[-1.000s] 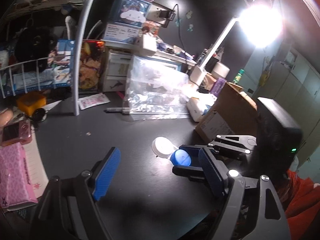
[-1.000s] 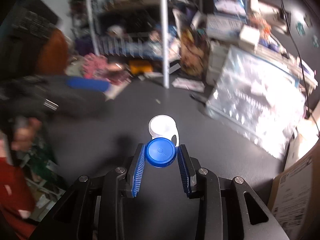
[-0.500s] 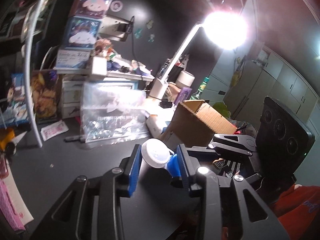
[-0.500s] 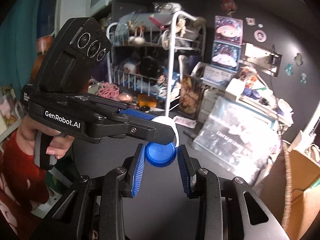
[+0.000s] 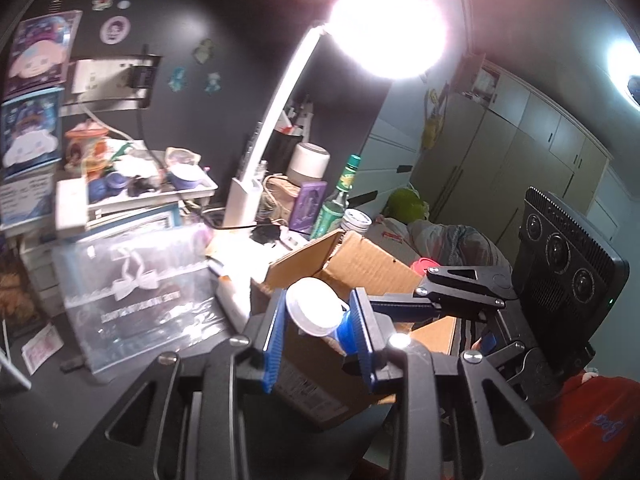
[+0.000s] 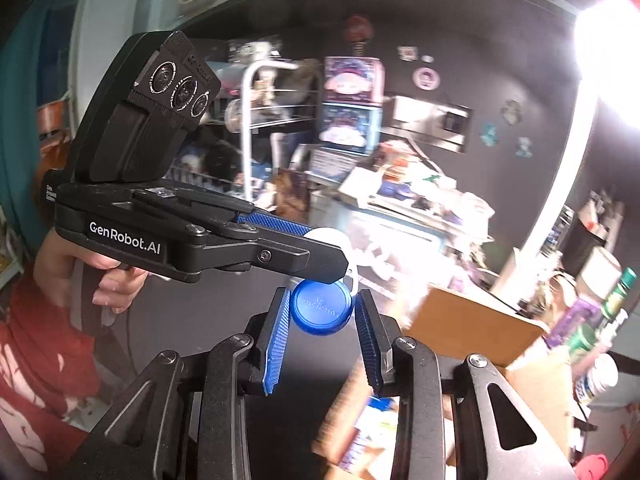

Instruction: Organize objects

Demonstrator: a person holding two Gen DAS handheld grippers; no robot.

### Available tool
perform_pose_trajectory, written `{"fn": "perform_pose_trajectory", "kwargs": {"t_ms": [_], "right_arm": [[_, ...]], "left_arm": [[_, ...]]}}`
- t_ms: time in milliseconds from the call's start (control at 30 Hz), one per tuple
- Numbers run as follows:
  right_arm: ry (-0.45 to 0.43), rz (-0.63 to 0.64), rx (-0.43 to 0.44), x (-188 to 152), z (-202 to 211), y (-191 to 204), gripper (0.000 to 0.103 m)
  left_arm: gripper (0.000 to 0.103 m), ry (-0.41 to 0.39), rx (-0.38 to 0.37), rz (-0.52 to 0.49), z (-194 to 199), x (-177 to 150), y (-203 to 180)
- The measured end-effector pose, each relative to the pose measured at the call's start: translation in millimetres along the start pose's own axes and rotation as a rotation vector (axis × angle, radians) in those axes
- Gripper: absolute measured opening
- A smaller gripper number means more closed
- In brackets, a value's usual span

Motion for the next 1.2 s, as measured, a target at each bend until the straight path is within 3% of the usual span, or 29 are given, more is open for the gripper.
{"fn": "perform_pose_trajectory", "kwargs": {"t_ms": [367,433,467,500,533,567,833,933,1200], "right_arm": [[0.089,-0.103,-0.041,-30.8,-0.3,-81.7,0.029],[0.108,-0.107,-0.051,-37.5,-1.1,-90.0,0.029],[0.119,-0.109,-0.063,-40.5,-2.2,-93.7,0.029],[0.125,-0.107,-0.079,-43.5,-2.2,-96.9,0.03],[0.129,-0.105,-0.094,-45.1,-3.1,-100.1,0.036],[0.13,-0.104,-0.109,-46.8,-3.2,-103.6,0.04],[0.137,-0.117,-0.123,-51.2,-4.1,-113.5,0.04],[0.137,-0.112,-0.117,-48.8,-5.5,-109.9,0.04],[0.109,-0.091,-0.111,-36.8,-3.5,-97.0,0.053]], "left_arm": [[0.029,0.129,-0.044,-0.021,-90.9,14.5,-12.2],[0.038,0.151,-0.029,-0.03,-98.7,12.7,-12.8],[0.054,0.157,-0.018,-0.035,-100.3,11.8,-12.7],[0.069,0.153,-0.008,-0.041,-99.9,12.5,-11.9],[0.073,0.139,0.003,-0.044,-97.3,14.3,-11.6],[0.075,0.132,0.008,-0.044,-94.5,15.7,-10.5],[0.087,0.074,0.096,-0.039,-60.8,20.0,-1.0],[0.097,0.039,0.14,-0.038,-44.7,20.0,0.4],[0.102,-0.06,0.376,-0.059,8.3,11.7,5.0]]}}
Point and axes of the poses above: each gripper's, at about its wrist camera, not at the fingertips, and z roughly against the way its jaws point, y to its left, x to its top, the point moved 9 cm from there along -z, roughly the way its jaws point, and after that the axes turned 13 degrees about -x, right-handed, at the moved point
